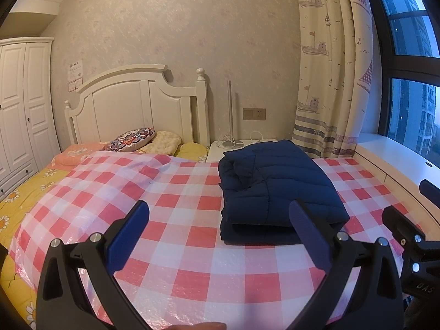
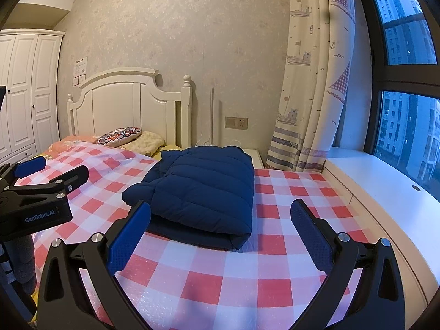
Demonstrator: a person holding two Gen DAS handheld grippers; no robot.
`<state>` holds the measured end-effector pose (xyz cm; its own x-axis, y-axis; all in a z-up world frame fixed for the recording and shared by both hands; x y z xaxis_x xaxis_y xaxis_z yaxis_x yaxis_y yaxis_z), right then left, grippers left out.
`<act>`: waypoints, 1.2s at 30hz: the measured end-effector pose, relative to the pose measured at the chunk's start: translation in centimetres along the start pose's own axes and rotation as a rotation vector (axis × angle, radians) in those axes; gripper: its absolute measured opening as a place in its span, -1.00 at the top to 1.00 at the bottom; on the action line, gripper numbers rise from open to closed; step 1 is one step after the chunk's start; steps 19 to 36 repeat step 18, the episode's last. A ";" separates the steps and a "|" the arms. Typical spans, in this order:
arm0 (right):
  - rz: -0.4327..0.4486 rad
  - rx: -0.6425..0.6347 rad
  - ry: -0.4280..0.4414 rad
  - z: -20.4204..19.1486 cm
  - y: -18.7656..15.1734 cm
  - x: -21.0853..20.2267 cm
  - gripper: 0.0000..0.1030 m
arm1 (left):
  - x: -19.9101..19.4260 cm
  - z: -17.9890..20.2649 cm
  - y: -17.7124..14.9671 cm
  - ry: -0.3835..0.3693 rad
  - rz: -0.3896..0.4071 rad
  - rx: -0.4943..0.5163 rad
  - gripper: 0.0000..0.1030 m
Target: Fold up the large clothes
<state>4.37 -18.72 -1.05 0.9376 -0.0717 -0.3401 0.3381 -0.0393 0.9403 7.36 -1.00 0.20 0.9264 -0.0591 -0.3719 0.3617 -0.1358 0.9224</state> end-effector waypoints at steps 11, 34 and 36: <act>-0.068 0.007 -0.009 0.1 -1.8 1.8 -0.90 | 1.6 1.1 -1.9 -0.012 -0.005 0.037 -0.96; -0.224 -0.032 -0.109 7.0 -2.7 7.9 -0.90 | 12.1 -4.2 -3.5 -0.064 -0.325 0.018 -0.96; -0.224 -0.032 -0.109 7.0 -2.7 7.9 -0.90 | 12.1 -4.2 -3.5 -0.064 -0.325 0.018 -0.96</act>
Point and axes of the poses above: each gripper's, at about its wrist camera, not at the fingertips, and x roughly the way its jaws point, z to its right, y to its top, the point moved 1 cm from there along x, roughly the way its jaws point, and after that the axes turned 3 degrees about x, right-handed, at the moved point
